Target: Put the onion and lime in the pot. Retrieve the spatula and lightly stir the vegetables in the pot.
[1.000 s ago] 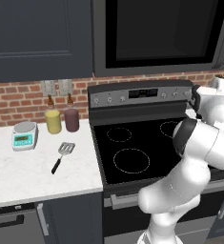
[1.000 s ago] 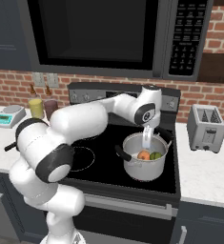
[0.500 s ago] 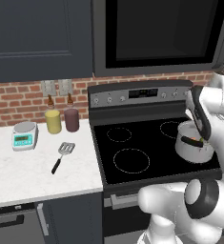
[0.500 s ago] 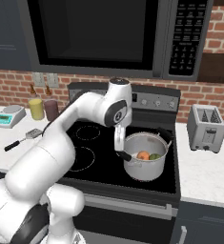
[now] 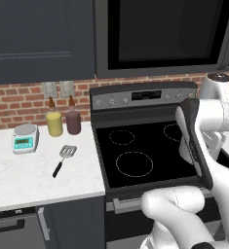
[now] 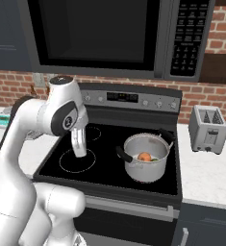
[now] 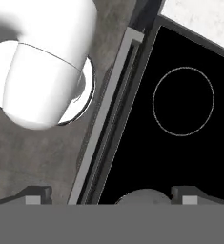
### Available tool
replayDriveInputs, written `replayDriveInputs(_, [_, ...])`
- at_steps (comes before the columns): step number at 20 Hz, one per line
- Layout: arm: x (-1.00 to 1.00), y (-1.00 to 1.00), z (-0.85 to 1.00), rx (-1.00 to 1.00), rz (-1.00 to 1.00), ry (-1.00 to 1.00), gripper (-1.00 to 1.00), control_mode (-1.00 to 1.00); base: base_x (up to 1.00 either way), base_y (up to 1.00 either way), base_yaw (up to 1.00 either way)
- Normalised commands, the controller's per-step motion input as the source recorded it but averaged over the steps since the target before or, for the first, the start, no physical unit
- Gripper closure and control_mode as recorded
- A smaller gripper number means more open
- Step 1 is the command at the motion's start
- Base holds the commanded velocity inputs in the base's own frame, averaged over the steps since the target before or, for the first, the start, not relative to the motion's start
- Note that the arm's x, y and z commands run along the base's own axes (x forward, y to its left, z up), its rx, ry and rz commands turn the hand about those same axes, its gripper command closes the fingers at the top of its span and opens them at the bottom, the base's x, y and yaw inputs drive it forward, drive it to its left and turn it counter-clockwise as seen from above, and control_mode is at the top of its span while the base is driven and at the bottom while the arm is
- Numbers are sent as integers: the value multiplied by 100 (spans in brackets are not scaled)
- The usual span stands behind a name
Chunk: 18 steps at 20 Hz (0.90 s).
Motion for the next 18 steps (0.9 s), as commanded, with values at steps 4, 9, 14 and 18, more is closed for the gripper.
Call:
replayDriveInputs(4, [-31, 100, 5, -9, 24, 0, -100, -100, 0, 0, 0])
replayDriveInputs(9, [0, 100, 0, -10, 37, 5, -100, -100, 0, 0, 0])
replayDriveInputs(14, [13, 100, -5, -4, 50, 19, -100, -100, 0, 0, 0])
replayDriveInputs(18, [24, 100, -28, 0, 49, 24, -100, -100, 0, 0, 0])
